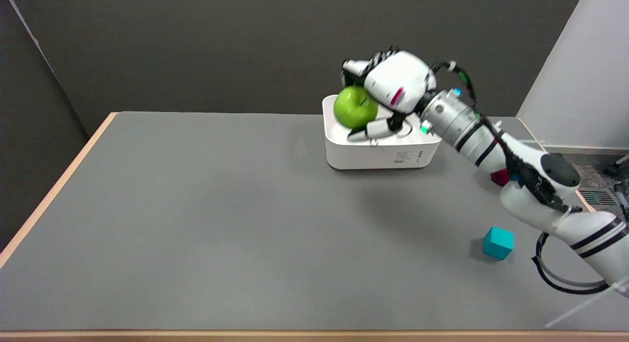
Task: Place the green apple into the white box.
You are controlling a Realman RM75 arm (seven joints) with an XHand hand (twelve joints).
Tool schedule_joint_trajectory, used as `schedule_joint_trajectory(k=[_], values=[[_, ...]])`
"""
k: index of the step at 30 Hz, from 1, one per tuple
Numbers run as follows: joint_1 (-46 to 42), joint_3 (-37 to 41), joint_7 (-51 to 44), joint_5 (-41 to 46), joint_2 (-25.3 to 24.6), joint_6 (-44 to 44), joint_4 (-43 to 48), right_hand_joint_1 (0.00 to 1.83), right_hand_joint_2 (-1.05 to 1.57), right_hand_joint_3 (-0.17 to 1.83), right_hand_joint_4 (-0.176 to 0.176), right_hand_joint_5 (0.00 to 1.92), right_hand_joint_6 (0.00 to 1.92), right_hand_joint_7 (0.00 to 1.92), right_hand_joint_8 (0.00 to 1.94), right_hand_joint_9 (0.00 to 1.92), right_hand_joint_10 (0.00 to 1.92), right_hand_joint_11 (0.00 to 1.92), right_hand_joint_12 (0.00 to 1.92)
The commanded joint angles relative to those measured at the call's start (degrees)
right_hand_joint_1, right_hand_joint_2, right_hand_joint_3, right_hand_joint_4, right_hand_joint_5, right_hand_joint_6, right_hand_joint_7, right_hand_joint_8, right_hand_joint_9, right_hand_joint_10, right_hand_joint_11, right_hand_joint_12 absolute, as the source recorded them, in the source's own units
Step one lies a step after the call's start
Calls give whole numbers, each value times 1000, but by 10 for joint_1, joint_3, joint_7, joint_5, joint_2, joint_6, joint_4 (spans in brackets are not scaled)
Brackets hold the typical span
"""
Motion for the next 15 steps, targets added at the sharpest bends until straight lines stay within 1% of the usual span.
schedule_joint_trajectory(k=[1,2,4,8,10,12,14,15], values=[[165,-27,-20,-25,-5,-115,-161,1199,990,507,-120,651,1452,910,1386,906,1523,697,1921],[180,-41,-20,-24,-6,-118,-183,1196,981,525,-111,652,1461,908,1387,900,1543,700,1921],[219,-76,-19,-22,-10,-120,-239,1197,984,520,-115,650,1461,908,1388,903,1543,694,1921],[270,-124,1,-23,-25,-118,-322,1196,987,519,-117,645,1467,904,1395,906,1542,690,1921],[287,-131,2,-26,-39,-112,-353,1195,987,528,-119,638,1476,900,1406,909,1536,687,1921],[300,-132,2,-27,-52,-101,-386,1194,1030,438,-119,634,1456,894,1392,925,1496,654,1921],[312,-134,2,-27,-63,-82,-421,1193,1042,419,-122,627,1458,889,1394,922,1494,638,1921],[312,-134,2,-26,-64,-81,-423,1193,1044,416,-122,626,1459,889,1395,922,1494,635,1921]])
